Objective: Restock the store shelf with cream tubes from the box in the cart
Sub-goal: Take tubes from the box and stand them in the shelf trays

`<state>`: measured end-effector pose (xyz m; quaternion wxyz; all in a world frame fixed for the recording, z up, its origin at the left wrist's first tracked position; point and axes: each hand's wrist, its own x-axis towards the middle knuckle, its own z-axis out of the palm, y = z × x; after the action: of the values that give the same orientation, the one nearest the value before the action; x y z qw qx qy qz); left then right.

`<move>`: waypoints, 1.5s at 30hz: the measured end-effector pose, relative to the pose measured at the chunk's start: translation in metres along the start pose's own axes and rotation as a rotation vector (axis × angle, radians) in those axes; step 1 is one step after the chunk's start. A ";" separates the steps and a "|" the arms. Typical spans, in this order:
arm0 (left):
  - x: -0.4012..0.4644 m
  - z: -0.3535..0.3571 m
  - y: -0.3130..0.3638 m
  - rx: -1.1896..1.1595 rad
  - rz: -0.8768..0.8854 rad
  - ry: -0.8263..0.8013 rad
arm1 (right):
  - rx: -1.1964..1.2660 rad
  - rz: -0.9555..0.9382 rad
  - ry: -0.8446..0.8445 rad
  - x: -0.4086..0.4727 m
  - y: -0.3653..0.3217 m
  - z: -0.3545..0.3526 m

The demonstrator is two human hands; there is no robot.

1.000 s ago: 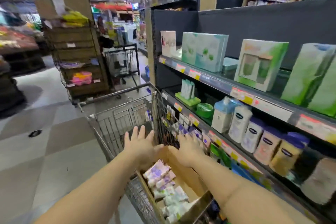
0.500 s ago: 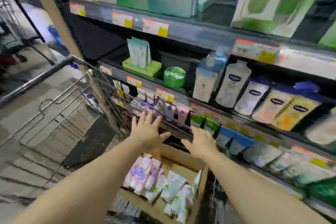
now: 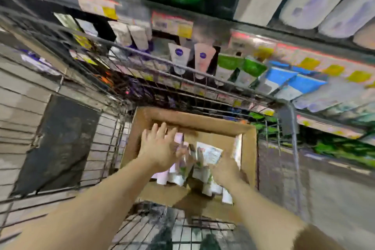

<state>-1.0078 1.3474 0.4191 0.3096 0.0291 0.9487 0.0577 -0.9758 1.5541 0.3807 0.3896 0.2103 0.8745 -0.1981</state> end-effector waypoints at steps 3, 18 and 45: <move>0.005 0.030 -0.010 0.027 -0.011 -0.057 | -0.002 0.083 0.100 0.013 -0.004 0.039; 0.011 0.037 0.013 -0.424 0.088 -0.180 | 0.887 0.006 -0.314 -0.009 -0.015 0.028; -0.017 0.015 -0.045 -1.160 -0.138 -0.374 | 0.406 0.001 -0.083 -0.010 -0.028 0.031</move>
<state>-0.9862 1.3028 0.4119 0.4393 -0.1958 0.6918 0.5386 -0.9659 1.5129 0.3740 0.3752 0.2764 0.7998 -0.3784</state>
